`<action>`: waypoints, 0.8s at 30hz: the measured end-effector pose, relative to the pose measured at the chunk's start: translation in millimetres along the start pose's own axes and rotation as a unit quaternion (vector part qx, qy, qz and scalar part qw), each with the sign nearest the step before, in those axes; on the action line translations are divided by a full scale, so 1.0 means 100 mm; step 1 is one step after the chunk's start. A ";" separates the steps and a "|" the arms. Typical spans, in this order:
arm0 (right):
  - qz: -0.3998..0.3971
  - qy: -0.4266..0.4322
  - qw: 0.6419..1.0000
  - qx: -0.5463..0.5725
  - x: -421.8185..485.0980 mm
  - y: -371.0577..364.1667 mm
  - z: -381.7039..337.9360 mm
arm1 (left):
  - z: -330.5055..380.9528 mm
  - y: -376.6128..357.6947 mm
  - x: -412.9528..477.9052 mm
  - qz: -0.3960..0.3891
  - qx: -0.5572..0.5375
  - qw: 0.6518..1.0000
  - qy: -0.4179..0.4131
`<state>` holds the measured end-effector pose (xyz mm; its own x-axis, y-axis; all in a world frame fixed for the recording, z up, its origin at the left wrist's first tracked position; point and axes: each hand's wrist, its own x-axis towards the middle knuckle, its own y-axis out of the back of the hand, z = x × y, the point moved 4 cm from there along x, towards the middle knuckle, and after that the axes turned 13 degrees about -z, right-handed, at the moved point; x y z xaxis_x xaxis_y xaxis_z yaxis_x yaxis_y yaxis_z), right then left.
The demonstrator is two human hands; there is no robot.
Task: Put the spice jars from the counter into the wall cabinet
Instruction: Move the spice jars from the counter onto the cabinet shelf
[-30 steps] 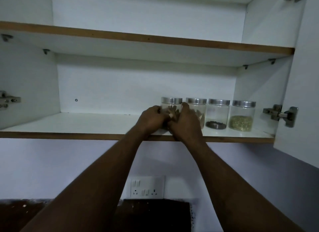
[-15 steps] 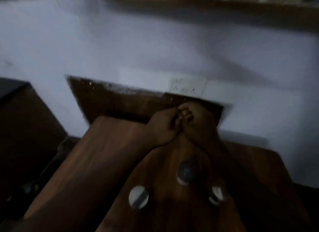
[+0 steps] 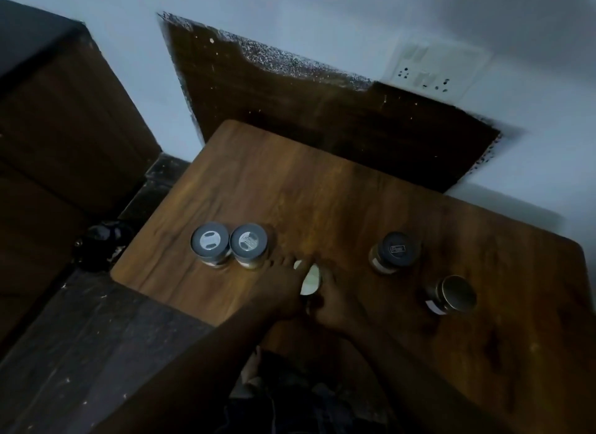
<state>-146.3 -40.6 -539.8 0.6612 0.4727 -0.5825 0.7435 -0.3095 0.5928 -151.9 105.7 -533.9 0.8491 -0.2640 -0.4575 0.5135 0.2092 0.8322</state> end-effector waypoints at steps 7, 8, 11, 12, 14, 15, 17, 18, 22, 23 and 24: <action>0.011 0.118 0.986 0.117 -0.22 0.86 -0.36 | -0.21 1.24 -0.07 -0.069 -0.150 0.975 -0.149; 0.035 0.122 0.981 0.145 -0.27 1.07 -0.48 | -0.19 1.59 -0.08 -0.039 -0.145 0.977 -0.153; 0.154 0.153 0.960 0.177 -0.45 1.88 -0.92 | 0.11 2.73 -0.29 0.183 -0.113 0.967 -0.139; 0.215 0.150 0.948 0.180 -0.56 2.18 -1.08 | 0.27 3.00 -0.35 0.199 -0.210 0.940 -0.181; 0.362 0.179 0.898 0.175 -0.88 2.77 -1.42 | 0.59 3.45 -0.35 0.226 -0.359 0.870 -0.253; 0.426 0.201 0.867 0.162 -1.06 3.04 -1.60 | 0.76 3.67 -0.35 0.250 -0.388 0.847 -0.264; 0.528 0.222 0.813 0.103 -1.41 3.52 -1.93 | 1.12 4.11 -0.38 0.319 -0.389 0.813 -0.294; 0.566 0.225 0.790 0.064 -1.55 3.74 -2.07 | 1.28 4.32 -0.42 0.353 -0.399 0.791 -0.302; 0.663 0.227 0.714 0.003 -2.01 4.69 -2.47 | 1.87 5.40 -0.53 0.445 -0.341 0.763 -0.321; 0.673 0.221 0.705 0.000 -2.10 4.93 -2.53 | 2.00 5.67 -0.54 0.450 -0.323 0.764 -0.332; 0.682 0.210 0.700 -0.005 -2.17 5.16 -2.57 | 2.11 5.91 -0.52 0.447 -0.313 0.765 -0.342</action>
<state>68.0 -90.4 35.4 0.6662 -0.0563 0.7437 -0.5547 -0.7040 0.4436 81.0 44.5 48.3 0.7424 -0.1372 0.6558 -0.0946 0.9476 0.3053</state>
